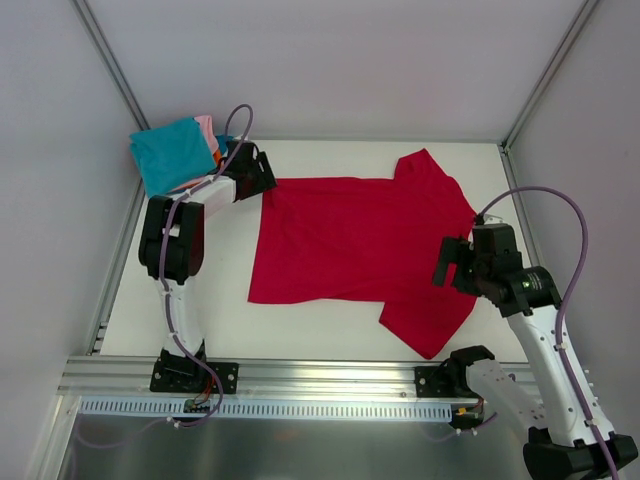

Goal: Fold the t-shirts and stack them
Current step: Flatten out the tshirt

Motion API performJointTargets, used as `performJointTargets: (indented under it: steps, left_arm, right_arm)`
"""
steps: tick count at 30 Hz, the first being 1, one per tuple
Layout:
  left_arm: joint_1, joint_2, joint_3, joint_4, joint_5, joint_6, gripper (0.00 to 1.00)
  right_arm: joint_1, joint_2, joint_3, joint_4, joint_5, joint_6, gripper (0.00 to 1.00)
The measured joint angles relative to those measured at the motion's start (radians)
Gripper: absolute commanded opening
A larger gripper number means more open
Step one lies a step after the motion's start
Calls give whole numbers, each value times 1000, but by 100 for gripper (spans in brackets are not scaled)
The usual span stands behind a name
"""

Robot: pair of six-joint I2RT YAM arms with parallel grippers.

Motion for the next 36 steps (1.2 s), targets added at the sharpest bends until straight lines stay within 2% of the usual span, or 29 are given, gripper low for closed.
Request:
performJointTargets:
  steps: [1,4,16,36]
  left_arm:
    - [0,14,9,6,17,-5,57]
    - [6,56,42,16,69,-19,53]
    - [13,109,100,19,130,-25,52]
    - [39,110,102,-19,105,-16,52]
  right_arm:
    - [0,0,0,-3,0,0,99]
    - [0,0,0,-11,1,0,100]
    - [0,0,0,-14,3,-3,99]
    - [0,6,-10,-13,3,-7,99]
